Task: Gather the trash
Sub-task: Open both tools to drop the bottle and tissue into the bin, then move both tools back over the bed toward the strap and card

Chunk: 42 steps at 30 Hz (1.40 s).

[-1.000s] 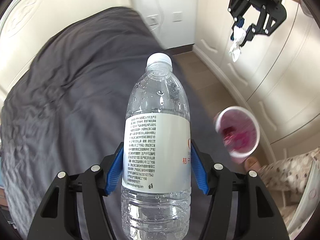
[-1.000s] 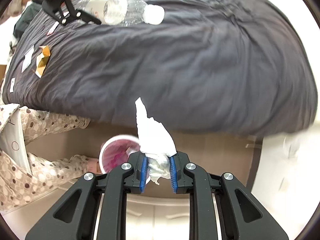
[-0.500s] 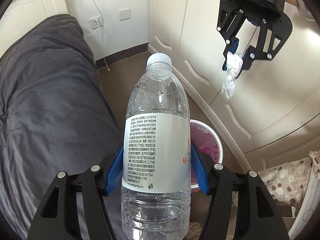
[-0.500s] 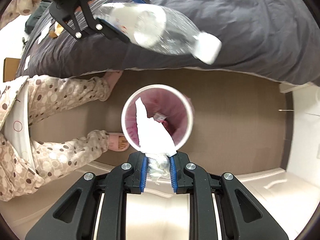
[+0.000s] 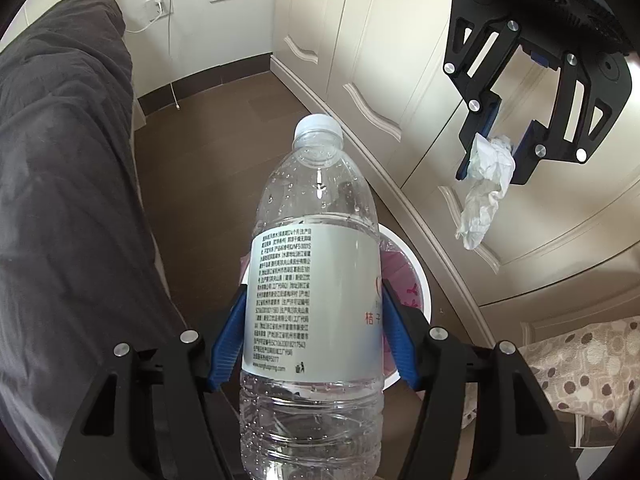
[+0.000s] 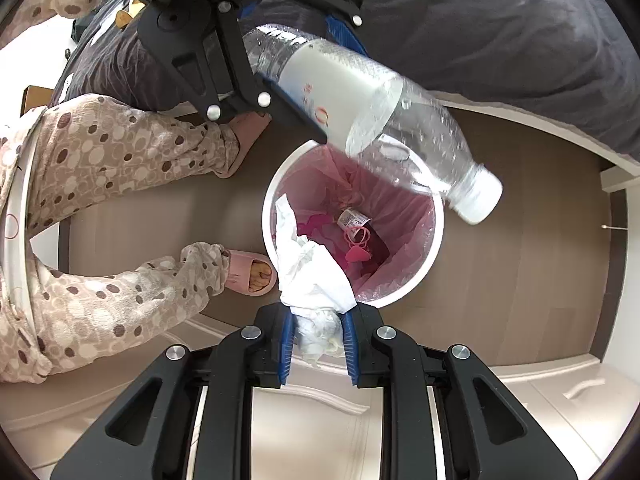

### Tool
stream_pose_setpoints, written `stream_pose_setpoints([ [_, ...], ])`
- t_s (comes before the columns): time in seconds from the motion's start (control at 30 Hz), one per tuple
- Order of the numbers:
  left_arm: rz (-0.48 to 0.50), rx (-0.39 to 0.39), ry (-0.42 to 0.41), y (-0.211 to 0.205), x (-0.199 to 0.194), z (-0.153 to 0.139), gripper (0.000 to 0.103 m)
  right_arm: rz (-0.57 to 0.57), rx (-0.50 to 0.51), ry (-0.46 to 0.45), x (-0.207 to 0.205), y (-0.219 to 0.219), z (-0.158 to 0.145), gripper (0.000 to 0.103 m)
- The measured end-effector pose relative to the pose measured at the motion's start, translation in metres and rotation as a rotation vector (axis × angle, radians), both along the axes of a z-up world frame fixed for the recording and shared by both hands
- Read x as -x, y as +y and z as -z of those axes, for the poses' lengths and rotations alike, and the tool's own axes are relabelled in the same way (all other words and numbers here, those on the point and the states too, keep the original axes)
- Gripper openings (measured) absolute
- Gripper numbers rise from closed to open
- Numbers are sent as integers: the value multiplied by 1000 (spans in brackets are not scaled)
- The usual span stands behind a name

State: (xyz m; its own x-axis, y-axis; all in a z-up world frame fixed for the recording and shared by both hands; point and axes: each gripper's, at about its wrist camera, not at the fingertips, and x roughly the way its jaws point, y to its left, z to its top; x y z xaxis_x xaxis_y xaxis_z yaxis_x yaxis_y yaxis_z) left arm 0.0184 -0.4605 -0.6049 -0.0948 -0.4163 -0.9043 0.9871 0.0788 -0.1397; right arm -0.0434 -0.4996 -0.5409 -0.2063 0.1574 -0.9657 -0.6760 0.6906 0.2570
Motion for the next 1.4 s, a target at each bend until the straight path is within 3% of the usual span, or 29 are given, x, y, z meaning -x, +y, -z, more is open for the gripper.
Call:
stream_pose_setpoints([
  [0.13, 48, -15, -7, -5, 5, 5, 63, 3, -5, -18, 7, -2, 5, 22],
  [0.3, 85, -39, -32, -8, 8, 2, 65, -8, -1, -42, 11, -5, 0, 39],
  [0.4, 85, -27, -41, -6, 7, -3, 77, -5, 2, -63, 10, -7, -3, 57],
  [0.87, 106, 3, -68, -1, 12, -8, 92, -29, 25, -89, 5, -4, -8, 58],
  [1.4, 161, 23, -60, -11, 24, -19, 97, 17, 52, -110, -1, -18, -17, 58],
])
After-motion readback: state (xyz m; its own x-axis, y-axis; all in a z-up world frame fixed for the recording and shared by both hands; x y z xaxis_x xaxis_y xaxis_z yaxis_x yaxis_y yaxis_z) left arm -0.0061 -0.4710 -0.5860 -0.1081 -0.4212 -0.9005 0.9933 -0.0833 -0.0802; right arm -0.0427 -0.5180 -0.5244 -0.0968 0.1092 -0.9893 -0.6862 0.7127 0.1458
